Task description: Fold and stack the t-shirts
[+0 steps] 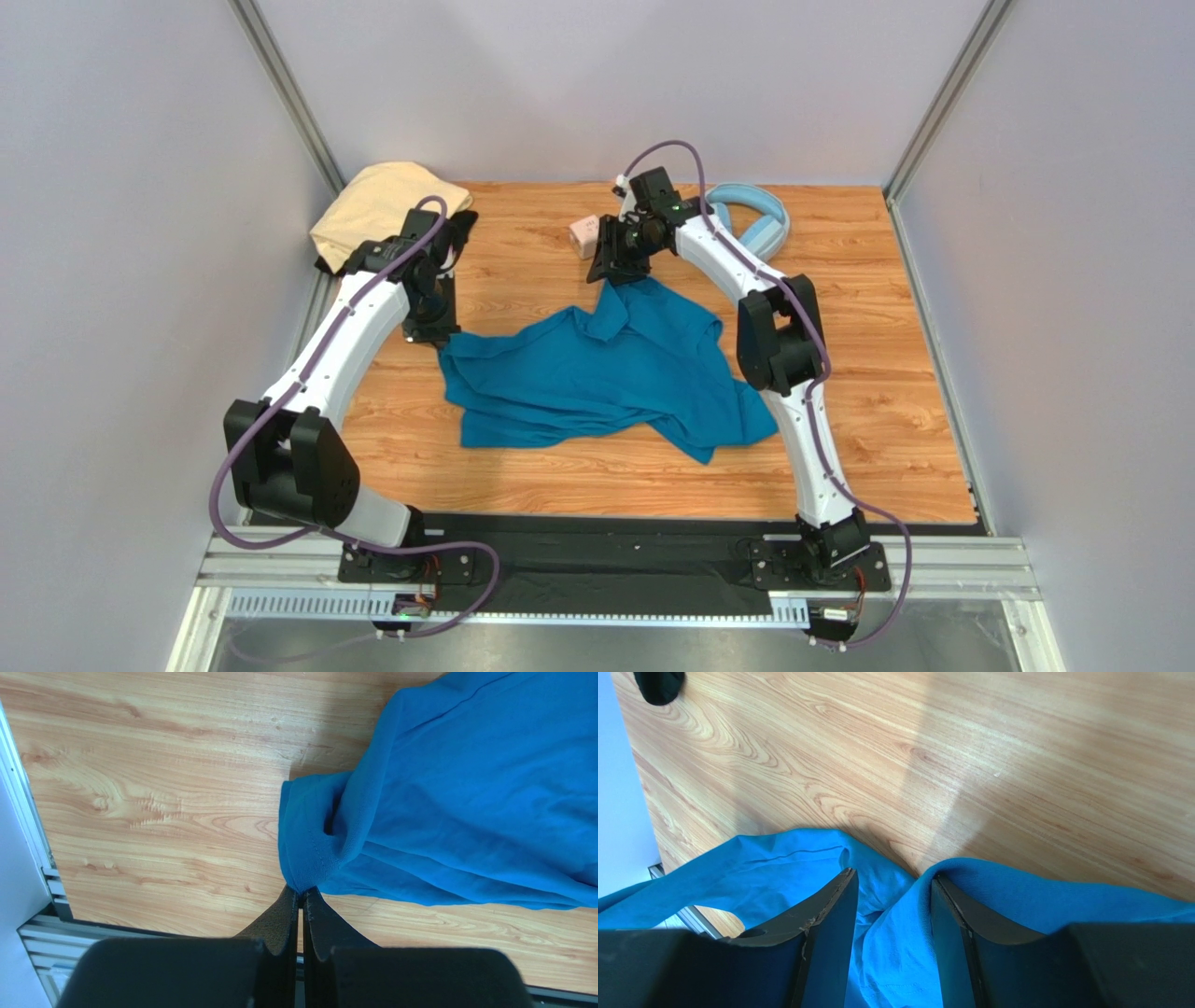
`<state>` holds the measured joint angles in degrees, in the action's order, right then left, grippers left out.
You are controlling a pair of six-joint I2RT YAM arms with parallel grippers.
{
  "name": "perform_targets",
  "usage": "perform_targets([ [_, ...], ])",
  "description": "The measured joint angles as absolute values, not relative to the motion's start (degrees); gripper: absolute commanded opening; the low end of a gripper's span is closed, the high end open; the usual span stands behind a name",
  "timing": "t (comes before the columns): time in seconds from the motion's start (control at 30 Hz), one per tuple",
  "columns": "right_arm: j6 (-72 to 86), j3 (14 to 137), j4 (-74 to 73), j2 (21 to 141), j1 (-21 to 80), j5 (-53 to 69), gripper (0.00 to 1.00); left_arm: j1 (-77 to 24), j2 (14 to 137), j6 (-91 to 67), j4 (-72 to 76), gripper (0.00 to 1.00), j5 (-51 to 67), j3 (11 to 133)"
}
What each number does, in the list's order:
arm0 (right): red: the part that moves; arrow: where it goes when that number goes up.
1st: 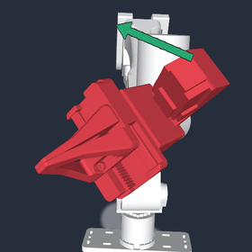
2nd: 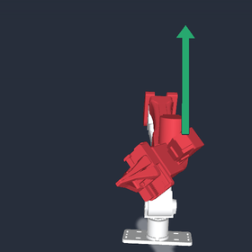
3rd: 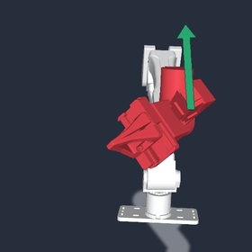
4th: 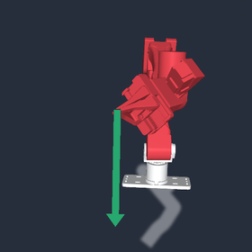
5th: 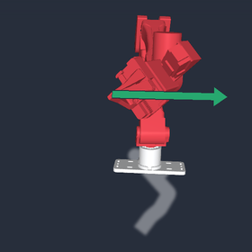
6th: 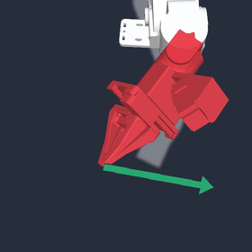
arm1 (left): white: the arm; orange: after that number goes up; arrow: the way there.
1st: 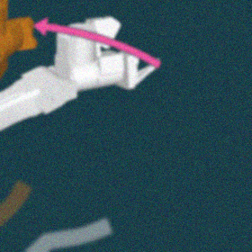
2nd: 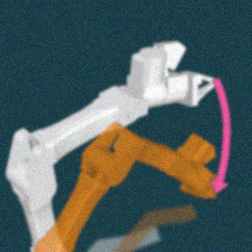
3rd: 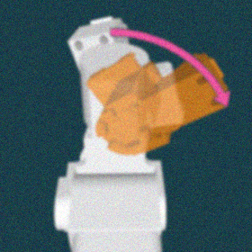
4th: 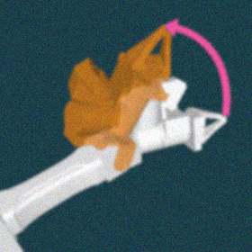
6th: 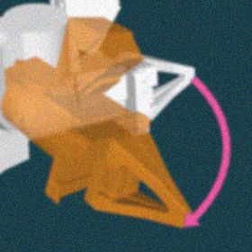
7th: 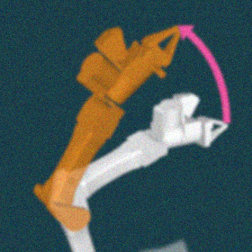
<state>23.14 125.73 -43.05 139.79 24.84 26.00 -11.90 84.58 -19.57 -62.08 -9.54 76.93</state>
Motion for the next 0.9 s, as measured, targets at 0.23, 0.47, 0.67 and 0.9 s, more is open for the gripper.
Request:
perform_targets([
  [0.23, 23.16, 125.60, -42.89, 139.76, 21.98, 26.63, 0.47, -11.90, 84.55, -19.66, -62.11, 0.00, -9.08, 75.35],
  [0.47, 20.73, 115.52, -44.07, 133.51, 17.04, 24.95, 0.47, -11.92, 84.53, -20.47, -61.91, 0.00, -8.40, 74.04],
  [0.67, 18.04, 108.16, -44.16, 126.17, 12.95, 24.16, 0.47, -11.92, 84.53, -20.97, -61.49, 0.00, -7.79, 73.91],
  [0.9, 17.72, 104.01, -43.29, 122.76, 14.72, 25.54, 0.47, -12.03, 84.53, -21.82, -60.99, 0.00, -7.55, 73.78],
])
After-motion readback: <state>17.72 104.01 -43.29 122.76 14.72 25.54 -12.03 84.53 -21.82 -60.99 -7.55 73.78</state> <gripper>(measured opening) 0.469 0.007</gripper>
